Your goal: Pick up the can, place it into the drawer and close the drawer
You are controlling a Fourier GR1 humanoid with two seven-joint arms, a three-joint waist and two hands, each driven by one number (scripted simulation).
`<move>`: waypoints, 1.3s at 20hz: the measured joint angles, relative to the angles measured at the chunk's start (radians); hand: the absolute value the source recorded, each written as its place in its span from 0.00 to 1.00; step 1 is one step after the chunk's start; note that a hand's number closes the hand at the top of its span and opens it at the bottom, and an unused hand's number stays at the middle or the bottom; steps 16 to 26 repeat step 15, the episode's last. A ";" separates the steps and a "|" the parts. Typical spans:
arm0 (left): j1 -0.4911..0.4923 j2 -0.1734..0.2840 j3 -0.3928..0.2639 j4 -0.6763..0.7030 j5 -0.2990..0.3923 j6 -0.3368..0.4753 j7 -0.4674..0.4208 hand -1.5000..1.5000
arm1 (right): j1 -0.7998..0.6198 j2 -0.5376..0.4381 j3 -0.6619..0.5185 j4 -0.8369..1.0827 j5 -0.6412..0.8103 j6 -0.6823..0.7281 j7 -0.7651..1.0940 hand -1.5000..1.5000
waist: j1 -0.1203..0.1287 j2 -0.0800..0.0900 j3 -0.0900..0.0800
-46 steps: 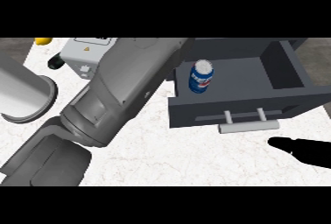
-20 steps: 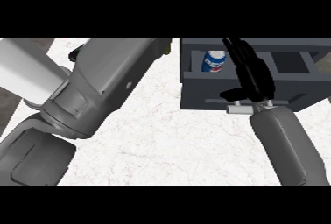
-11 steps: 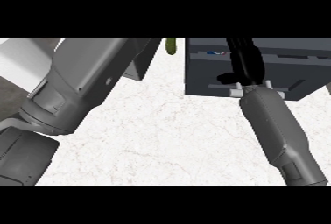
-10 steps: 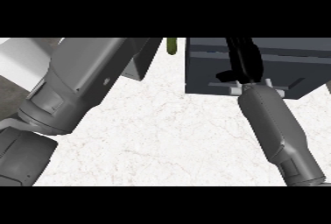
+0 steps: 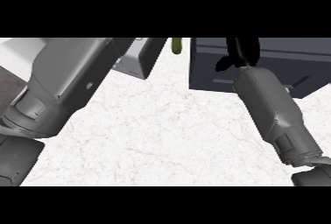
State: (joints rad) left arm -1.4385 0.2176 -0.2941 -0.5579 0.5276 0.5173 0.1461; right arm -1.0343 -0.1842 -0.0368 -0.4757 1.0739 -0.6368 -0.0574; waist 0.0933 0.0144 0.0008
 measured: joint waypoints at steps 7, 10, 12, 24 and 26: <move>0.073 0.058 -0.015 -0.108 -0.009 -0.020 0.046 0.00 | -0.079 -0.012 -0.028 0.108 -0.003 0.008 -0.027 0.00 | 0.012 0.007 0.005; 0.109 0.069 -0.021 -0.152 -0.011 -0.023 0.057 0.00 | -0.095 -0.009 -0.049 0.128 -0.023 0.016 -0.063 0.00 | 0.012 0.010 0.007; 0.129 0.082 -0.023 -0.178 -0.012 -0.025 0.063 0.00 | -0.100 -0.010 -0.071 0.132 -0.049 0.025 -0.106 0.00 | 0.011 0.013 0.008; 0.159 0.099 -0.022 -0.217 -0.010 -0.033 0.070 0.00 | -0.108 -0.013 -0.095 0.143 -0.071 0.027 -0.151 0.00 | 0.013 0.017 0.009; 0.159 0.099 -0.022 -0.217 -0.010 -0.033 0.070 0.00 | -0.108 -0.013 -0.095 0.143 -0.071 0.027 -0.151 0.00 | 0.013 0.017 0.009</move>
